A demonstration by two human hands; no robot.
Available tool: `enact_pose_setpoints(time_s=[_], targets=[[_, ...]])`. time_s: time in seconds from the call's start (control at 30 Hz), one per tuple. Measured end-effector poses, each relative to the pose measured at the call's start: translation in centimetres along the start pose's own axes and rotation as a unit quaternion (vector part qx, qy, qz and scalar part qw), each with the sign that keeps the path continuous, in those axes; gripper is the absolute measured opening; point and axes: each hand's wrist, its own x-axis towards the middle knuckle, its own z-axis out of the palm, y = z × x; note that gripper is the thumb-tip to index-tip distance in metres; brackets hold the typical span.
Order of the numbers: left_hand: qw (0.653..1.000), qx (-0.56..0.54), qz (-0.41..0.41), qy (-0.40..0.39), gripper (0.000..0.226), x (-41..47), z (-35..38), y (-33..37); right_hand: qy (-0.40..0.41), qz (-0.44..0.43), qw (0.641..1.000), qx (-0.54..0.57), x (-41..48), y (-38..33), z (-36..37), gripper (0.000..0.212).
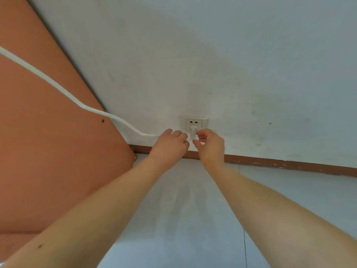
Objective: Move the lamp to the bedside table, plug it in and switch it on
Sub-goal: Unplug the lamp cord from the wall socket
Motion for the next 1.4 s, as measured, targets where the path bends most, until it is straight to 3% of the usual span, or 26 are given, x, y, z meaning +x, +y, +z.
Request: enact_pose_setpoints(time_s=[0.13,0.43,0.63,1.4], targets=[[0.997,0.025,-0.07,0.003,0.028,1.1,0.6,-0.6,0.042,0.007,0.999,-0.014,0.8,0.2,1.6,0.024],[0.991,0.023,-0.13,-0.001,0.023,1.4,1.1,-0.9,0.14,0.067,0.986,0.066,1.7,0.6,4.3,0.017],[0.993,0.01,-0.114,0.017,0.03,0.9,1.5,-1.3,0.18,0.112,0.973,0.094,2.4,-0.3,5.2,0.018],[0.995,0.029,-0.088,0.036,0.028,-0.4,2.4,-1.6,0.203,0.103,0.968,0.111,2.6,0.6,5.7,0.018]])
